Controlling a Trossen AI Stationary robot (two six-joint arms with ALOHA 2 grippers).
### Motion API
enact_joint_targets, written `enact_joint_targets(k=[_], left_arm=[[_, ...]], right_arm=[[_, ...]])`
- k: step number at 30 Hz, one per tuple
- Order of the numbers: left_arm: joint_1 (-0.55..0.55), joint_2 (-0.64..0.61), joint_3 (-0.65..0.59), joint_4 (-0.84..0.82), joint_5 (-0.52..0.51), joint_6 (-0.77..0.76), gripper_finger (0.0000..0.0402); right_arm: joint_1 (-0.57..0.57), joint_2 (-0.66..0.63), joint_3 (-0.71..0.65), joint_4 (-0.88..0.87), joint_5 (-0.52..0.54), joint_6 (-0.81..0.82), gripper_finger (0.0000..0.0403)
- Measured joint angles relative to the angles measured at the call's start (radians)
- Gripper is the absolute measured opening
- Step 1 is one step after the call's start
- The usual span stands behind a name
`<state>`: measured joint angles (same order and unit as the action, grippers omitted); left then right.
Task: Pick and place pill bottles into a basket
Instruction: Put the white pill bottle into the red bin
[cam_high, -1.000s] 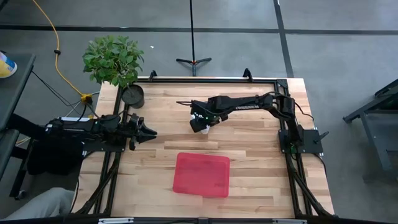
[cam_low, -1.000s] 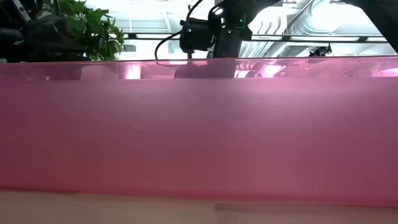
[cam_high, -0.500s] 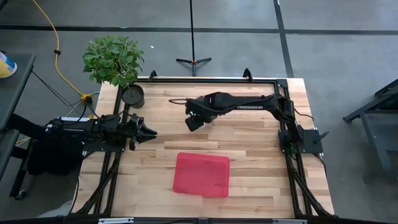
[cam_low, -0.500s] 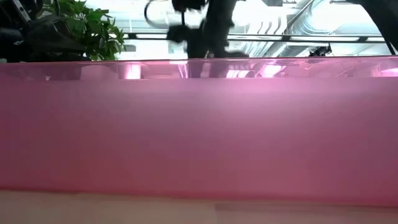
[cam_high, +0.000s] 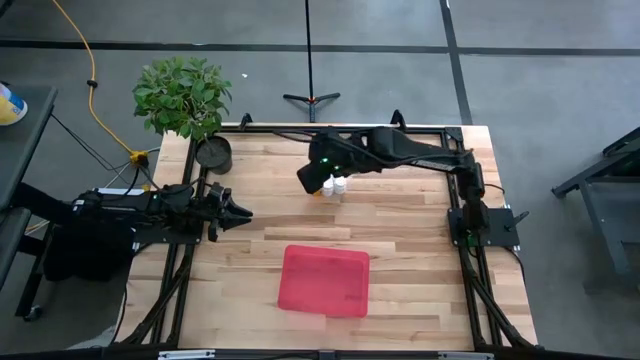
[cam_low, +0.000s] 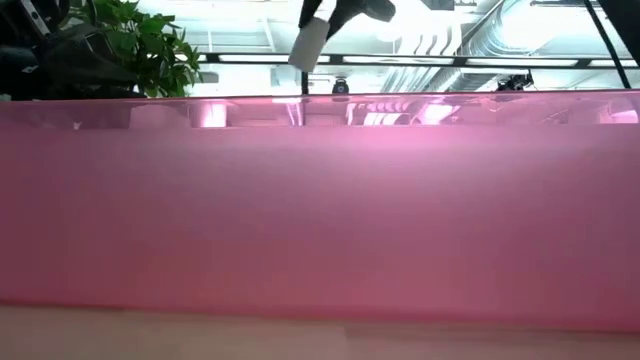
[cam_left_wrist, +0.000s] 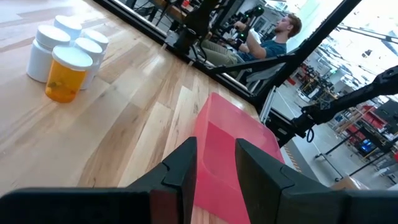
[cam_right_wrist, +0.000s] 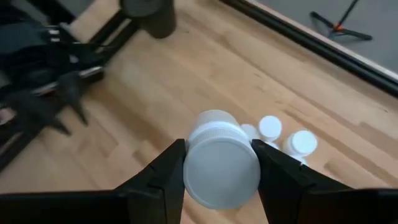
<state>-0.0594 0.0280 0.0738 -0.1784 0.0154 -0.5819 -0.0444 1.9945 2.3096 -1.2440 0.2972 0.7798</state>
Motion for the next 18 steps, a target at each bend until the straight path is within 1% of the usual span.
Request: enact_joint_targets(k=[3,8,12,18], left_arm=[[0.0,0.0,0.0,0.002,0.0,0.0,0.0145],[0.0,0.0,0.0,0.001,0.0,0.0,0.0145],[0.0,0.0,0.0,0.001,0.0,0.0,0.0145],[0.0,0.0,0.0,0.001,-0.007,0.0,0.0145]], right_arm=[[0.029,-0.019,0.0,-0.001,-0.041,-0.003,0.015],[0.103,-0.028,0.001,0.021,-0.14,-0.003,0.015],[0.163,-0.028,0.001,0.013,-0.203,0.041,0.015],[0.237,-0.022,-0.004,-0.052,-0.217,0.144,0.015]])
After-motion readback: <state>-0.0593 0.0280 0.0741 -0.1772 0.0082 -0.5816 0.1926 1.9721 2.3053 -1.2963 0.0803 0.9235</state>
